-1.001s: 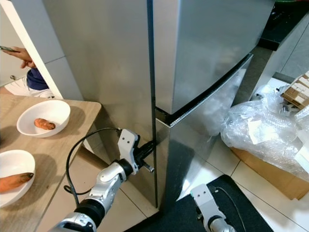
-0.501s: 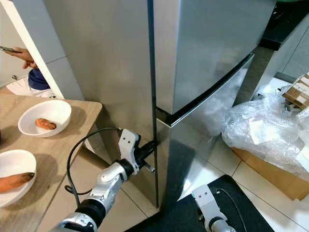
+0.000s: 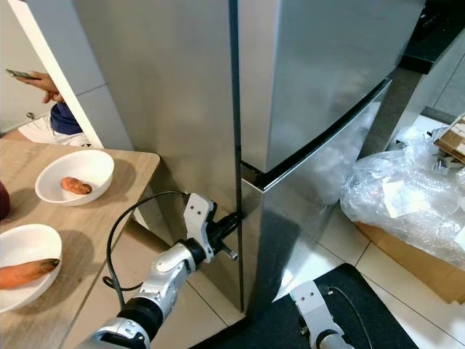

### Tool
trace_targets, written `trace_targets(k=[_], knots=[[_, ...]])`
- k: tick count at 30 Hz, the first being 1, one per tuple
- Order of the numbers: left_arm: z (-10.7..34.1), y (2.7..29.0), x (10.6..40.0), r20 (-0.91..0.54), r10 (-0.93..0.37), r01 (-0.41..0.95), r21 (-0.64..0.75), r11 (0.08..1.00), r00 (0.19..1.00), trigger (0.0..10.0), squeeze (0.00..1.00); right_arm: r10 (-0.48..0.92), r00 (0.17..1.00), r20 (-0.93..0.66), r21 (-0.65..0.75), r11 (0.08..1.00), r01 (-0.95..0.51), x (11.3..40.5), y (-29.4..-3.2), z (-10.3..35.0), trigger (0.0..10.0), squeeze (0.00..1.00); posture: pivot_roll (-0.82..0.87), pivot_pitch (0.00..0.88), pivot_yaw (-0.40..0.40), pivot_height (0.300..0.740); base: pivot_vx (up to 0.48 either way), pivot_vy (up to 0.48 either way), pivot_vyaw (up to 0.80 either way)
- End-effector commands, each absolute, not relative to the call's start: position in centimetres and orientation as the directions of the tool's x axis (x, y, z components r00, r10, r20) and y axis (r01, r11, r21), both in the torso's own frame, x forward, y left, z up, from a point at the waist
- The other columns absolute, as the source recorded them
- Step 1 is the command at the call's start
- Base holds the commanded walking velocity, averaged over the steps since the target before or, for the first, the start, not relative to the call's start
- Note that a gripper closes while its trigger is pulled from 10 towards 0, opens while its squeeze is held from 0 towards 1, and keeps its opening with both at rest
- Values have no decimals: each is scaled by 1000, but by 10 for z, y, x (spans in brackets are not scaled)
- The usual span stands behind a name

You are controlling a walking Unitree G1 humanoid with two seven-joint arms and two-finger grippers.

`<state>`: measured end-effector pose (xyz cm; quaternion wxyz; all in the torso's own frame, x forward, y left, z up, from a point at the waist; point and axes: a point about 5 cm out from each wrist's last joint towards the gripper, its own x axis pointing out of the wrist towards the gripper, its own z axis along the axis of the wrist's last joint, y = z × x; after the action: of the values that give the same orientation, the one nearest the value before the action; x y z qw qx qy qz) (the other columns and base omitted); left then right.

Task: Restocking fridge

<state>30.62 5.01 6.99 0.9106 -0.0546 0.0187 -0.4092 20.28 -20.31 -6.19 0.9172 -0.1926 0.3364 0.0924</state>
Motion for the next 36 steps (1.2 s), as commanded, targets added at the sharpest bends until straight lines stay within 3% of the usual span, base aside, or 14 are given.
trace_targets(k=[1,36], knots=[[68,12,289,-8,-865,859,-116,499,502,10000,0,30,760,-649,-289,914,-284,201,-206,-62,10000,0,-122,110,20,740,0,0,0],[71,-17,273,18,-931,921,-151,358,365,10000,0,7,757,-654,-288,922,-257,197,-213,-63,10000,0,-130,111,20,740,0,0,0]])
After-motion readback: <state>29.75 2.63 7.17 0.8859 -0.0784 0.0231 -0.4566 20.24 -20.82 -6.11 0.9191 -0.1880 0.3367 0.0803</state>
